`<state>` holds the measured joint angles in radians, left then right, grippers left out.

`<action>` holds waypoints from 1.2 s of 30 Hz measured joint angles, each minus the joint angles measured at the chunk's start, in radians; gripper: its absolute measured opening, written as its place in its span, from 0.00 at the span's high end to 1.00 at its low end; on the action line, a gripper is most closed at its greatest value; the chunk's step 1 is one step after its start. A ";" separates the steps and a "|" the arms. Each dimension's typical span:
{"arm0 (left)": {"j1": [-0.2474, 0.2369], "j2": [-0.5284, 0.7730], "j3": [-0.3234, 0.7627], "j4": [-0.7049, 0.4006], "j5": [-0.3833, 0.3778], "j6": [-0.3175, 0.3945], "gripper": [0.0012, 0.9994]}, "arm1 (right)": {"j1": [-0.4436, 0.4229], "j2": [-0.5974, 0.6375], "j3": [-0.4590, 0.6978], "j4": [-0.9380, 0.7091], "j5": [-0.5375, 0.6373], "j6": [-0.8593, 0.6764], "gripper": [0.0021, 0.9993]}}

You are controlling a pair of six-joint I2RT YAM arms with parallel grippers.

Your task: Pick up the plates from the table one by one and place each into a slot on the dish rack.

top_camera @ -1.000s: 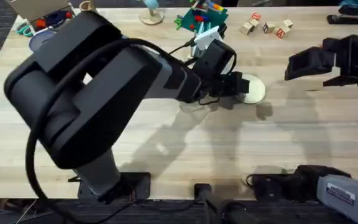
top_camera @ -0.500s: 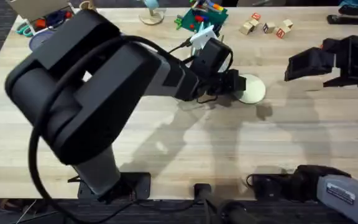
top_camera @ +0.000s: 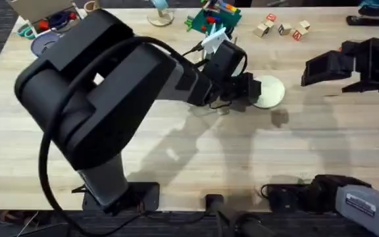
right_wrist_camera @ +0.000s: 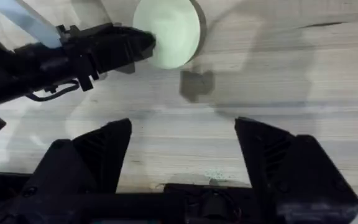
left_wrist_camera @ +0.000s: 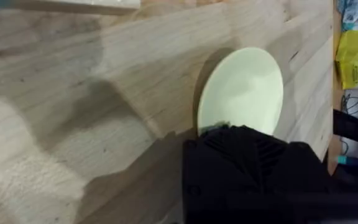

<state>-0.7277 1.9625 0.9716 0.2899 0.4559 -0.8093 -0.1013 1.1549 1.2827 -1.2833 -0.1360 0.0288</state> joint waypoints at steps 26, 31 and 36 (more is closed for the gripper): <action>0.000 0.002 0.003 -0.002 0.001 0.000 0.96 | -0.092 0.000 -0.066 0.054 -0.103 -0.004 0.00; 0.000 0.003 0.003 -0.002 0.001 0.000 0.96 | -0.180 0.000 -0.131 0.082 -0.218 -0.040 0.00; 0.000 0.036 0.011 0.056 0.023 -0.004 0.96 | -0.212 0.000 -0.137 0.082 -0.264 -0.070 0.00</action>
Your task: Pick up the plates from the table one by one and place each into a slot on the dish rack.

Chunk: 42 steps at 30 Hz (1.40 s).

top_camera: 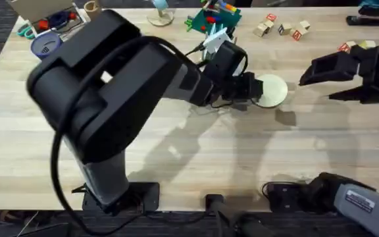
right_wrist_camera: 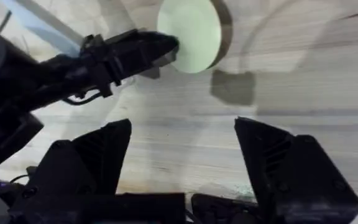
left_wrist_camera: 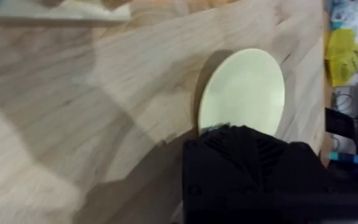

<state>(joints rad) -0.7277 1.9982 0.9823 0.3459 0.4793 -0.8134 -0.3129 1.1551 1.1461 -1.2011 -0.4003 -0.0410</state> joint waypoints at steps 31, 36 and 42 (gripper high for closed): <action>0.003 0.019 0.005 0.032 0.025 -0.003 0.96 | -0.098 0.273 0.000 0.089 -0.145 -0.153 0.01; 0.003 0.019 0.005 0.032 0.026 -0.003 0.96 | -0.104 0.390 0.000 0.124 -0.214 -0.227 0.00; 0.003 0.019 0.005 0.032 0.026 -0.003 0.96 | -0.104 0.536 0.000 0.202 -0.282 -0.290 0.01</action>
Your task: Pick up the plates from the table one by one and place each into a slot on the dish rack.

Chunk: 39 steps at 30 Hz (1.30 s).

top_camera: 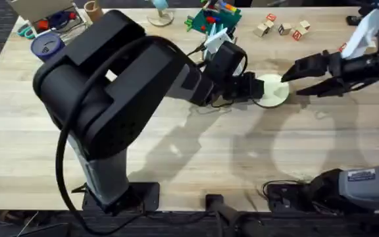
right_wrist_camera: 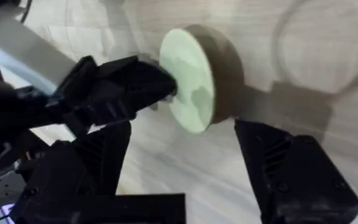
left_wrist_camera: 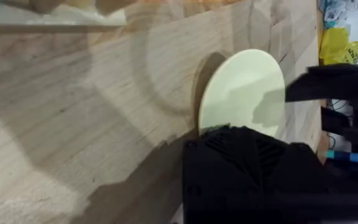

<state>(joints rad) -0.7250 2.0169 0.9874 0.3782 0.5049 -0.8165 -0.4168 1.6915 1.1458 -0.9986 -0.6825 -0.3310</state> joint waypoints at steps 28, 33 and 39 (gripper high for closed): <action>0.000 0.000 0.000 0.000 0.000 0.000 0.96 | 0.032 0.174 0.007 0.159 -0.104 -0.032 0.04; 0.000 0.000 0.000 -0.003 0.000 0.000 0.96 | 0.087 0.193 0.007 0.187 -0.118 -0.037 0.26; 0.003 0.000 0.001 -0.006 0.005 0.000 0.96 | 0.111 0.228 0.004 0.180 -0.133 -0.037 0.54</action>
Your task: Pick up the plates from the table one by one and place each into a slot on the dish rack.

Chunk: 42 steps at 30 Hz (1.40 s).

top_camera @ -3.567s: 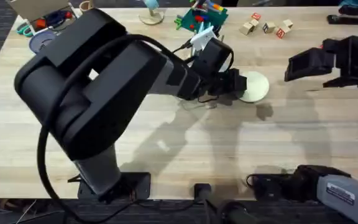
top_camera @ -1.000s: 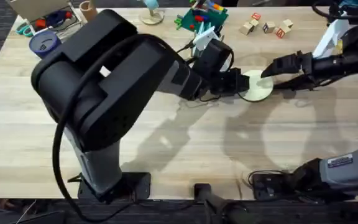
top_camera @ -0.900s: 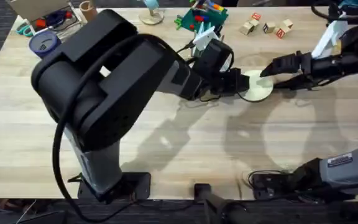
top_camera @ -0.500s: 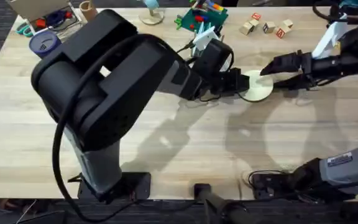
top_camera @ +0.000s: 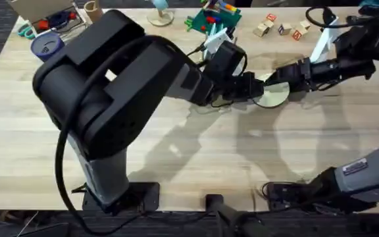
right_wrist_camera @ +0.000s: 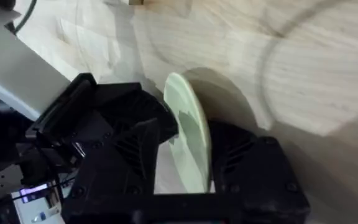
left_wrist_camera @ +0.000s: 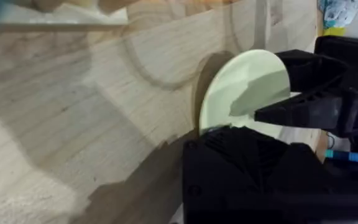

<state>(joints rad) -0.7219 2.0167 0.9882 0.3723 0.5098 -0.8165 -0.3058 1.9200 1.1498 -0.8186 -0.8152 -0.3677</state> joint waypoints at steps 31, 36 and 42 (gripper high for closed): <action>0.014 -0.001 0.000 -0.001 0.035 -0.033 0.96 | -0.013 0.000 0.000 -0.008 -0.010 0.000 0.96; 0.014 -0.006 0.000 -0.006 0.031 -0.036 0.96 | -0.013 0.000 0.000 -0.011 -0.008 0.000 0.96; 0.003 -0.063 -0.006 -0.121 -0.019 -0.014 0.96 | -0.011 0.000 0.000 -0.019 -0.008 0.000 0.97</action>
<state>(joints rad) -0.7185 1.9534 0.9820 0.2513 0.4907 -0.8308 -0.3172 1.9198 1.1496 -0.8375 -0.8234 -0.3676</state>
